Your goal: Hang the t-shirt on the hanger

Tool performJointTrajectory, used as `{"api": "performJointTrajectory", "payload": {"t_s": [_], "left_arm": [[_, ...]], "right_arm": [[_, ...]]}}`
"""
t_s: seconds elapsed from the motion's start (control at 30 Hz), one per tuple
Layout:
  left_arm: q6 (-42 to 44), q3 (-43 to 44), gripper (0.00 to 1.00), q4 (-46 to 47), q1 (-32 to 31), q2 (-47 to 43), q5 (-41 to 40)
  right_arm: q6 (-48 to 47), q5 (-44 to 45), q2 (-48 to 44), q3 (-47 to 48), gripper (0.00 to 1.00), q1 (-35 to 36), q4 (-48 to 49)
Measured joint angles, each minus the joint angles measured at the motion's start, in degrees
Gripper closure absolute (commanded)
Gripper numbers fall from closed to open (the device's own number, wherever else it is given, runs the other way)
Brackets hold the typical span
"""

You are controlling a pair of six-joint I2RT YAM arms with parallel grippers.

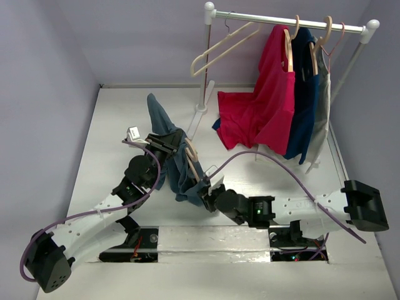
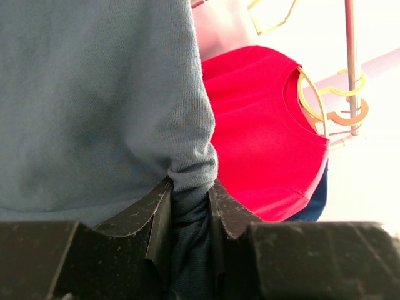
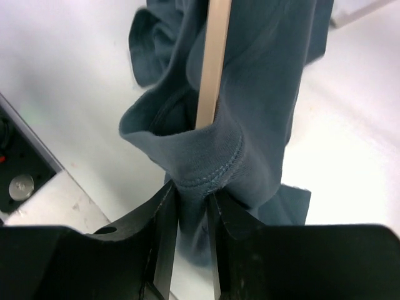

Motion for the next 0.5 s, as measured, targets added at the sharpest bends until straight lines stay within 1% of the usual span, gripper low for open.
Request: {"api": "performJointTrajectory", "payload": {"t_s": [0.2, 0.5], "left_arm": [[-1.6, -0.6, 1.00, 0.1, 0.0, -0.3, 1.1], [-2.2, -0.6, 1.00, -0.6, 0.0, -2.2, 2.5]], "right_arm": [[-2.1, 2.5, 2.6, 4.0, 0.69, 0.0, 0.5], [-4.3, 4.6, 5.4, 4.2, 0.69, -0.4, 2.0]]}}
